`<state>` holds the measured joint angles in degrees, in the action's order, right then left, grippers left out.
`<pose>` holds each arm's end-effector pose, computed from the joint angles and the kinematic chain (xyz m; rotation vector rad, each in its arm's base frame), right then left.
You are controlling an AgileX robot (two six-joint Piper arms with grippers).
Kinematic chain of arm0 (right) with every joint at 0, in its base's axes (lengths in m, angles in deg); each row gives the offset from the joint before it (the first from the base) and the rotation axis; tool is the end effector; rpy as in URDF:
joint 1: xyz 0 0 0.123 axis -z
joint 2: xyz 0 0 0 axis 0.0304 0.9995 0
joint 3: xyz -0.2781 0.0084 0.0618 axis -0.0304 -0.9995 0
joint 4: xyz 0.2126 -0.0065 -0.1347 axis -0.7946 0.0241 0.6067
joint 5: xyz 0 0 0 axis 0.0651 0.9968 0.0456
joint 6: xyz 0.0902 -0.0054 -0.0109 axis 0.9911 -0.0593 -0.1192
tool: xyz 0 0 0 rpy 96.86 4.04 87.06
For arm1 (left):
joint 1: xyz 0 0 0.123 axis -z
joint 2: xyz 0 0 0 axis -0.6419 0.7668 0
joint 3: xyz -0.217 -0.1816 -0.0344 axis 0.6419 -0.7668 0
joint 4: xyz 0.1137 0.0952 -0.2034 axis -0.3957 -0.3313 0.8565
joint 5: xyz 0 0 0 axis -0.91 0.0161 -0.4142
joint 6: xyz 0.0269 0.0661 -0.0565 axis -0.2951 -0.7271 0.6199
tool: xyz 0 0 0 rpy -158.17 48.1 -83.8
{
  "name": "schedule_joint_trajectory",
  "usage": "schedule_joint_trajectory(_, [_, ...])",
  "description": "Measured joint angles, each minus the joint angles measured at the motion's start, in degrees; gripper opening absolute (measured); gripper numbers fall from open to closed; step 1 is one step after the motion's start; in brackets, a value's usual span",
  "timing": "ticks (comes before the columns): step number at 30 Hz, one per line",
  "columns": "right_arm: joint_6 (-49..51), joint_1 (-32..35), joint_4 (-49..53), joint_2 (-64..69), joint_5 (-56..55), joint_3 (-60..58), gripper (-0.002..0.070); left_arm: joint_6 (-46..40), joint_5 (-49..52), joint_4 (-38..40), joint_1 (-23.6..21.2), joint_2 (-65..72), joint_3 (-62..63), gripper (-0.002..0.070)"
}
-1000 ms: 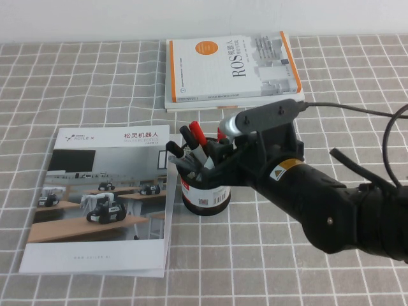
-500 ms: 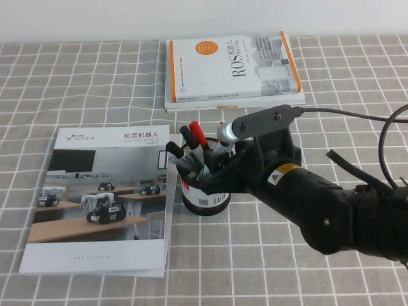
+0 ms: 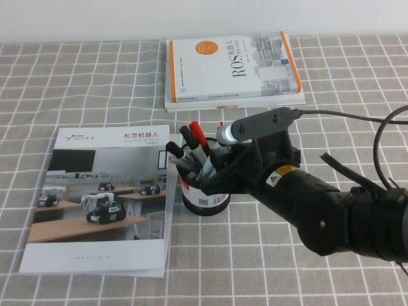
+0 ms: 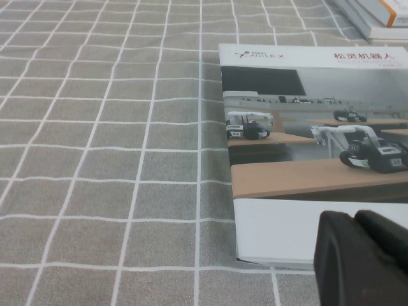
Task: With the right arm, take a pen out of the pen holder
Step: Pick up the pen from the pen holder
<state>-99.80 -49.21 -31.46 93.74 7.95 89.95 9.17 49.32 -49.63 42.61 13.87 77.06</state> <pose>0.2617 0.2557 0.2144 -0.3928 1.9457 0.5137 0.0519 -0.0046 0.1702 0.0733 1.8788 -0.0460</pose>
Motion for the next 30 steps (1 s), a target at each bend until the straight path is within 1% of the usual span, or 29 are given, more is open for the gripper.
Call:
schedule_joint_trajectory(6, [-0.63, 0.0, 0.0, 0.0, 0.19, 0.0, 0.0246, 0.0, 0.0, 0.0, 0.0, 0.0, 0.0, -0.0004])
schedule_joint_trajectory(14, [-5.46, 0.0, -0.25, -5.93, 7.89, 0.0, 0.025, 0.0, 0.0, 0.0, 0.0, 0.0, 0.0, -0.0004])
schedule_joint_trajectory(16, [-6.49, 0.21, -0.25, -7.41, 9.19, 0.0, 0.027, 0.0, 0.0, 0.0, 0.0, 0.0, 0.0, -0.0004])
schedule_joint_trajectory(19, [-6.85, 1.19, -0.54, -8.15, 10.75, 0.0, 0.0324, 0.0, 0.0, 0.0, 0.0, 0.0, 0.0, -0.0004])
schedule_joint_trajectory(22, [-7.08, 2.96, -3.39, -8.15, 11.81, 0.0, 0.0363, 0.0, 0.0, 0.0, 0.0, 0.0, 0.0, -0.0004])
schedule_joint_trajectory(27, [-7.07, 5.78, -8.97, -8.29, 13.16, 0.14, 0.0382, 0.0, 0.0, 0.0, 0.0, 0.0, 0.0, -0.0004])
schedule_joint_trajectory(30, [-7.07, 7.04, -10.96, -9.04, 16.36, 1.82, 0.0384, 0.0, 0.0, 0.0, 0.0, 0.0, 0.0, -0.0004])
